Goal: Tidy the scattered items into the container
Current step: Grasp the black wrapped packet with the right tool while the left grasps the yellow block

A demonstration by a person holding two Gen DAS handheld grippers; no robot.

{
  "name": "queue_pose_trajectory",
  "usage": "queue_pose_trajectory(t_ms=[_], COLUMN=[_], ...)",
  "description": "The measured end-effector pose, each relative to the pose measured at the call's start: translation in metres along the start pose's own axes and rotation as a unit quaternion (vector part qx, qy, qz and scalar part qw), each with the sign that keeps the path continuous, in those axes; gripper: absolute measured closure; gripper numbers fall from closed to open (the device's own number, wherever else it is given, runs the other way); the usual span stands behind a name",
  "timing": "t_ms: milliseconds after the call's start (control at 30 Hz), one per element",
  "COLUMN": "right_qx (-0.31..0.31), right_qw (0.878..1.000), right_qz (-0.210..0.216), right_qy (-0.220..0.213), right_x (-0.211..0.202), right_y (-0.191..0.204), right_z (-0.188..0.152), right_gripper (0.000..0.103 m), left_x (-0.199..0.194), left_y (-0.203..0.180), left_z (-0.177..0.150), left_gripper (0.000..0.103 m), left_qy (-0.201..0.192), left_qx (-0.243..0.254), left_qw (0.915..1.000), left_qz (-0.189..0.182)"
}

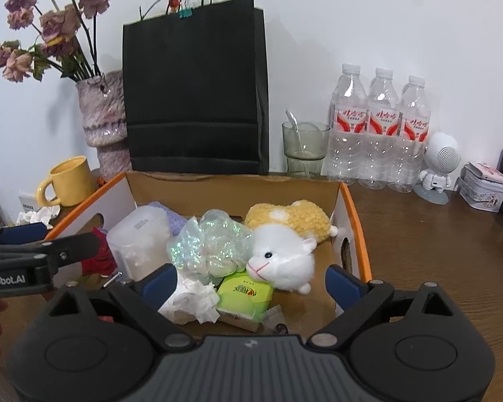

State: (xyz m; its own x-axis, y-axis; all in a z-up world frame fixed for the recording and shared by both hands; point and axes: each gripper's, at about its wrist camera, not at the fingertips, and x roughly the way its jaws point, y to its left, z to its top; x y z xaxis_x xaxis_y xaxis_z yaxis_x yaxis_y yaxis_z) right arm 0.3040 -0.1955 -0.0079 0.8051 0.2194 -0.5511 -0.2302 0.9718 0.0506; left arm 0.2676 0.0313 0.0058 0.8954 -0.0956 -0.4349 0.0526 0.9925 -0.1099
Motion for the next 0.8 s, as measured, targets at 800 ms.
queue_pose_trajectory(t_ms=[800], right_qx=[-0.084], right_qw=[0.996], right_qz=[0.04], right_qy=[-0.007], right_x=[-0.064], right_y=[0.043], right_z=[-0.08], right_gripper=[0.026], left_x=[-0.062], left_y=[-0.011], left_z=[-0.067], left_gripper=[0.016], left_qy=[0.03], left_qx=[0.07], left_qw=[0.9962], left_qz=[-0.042])
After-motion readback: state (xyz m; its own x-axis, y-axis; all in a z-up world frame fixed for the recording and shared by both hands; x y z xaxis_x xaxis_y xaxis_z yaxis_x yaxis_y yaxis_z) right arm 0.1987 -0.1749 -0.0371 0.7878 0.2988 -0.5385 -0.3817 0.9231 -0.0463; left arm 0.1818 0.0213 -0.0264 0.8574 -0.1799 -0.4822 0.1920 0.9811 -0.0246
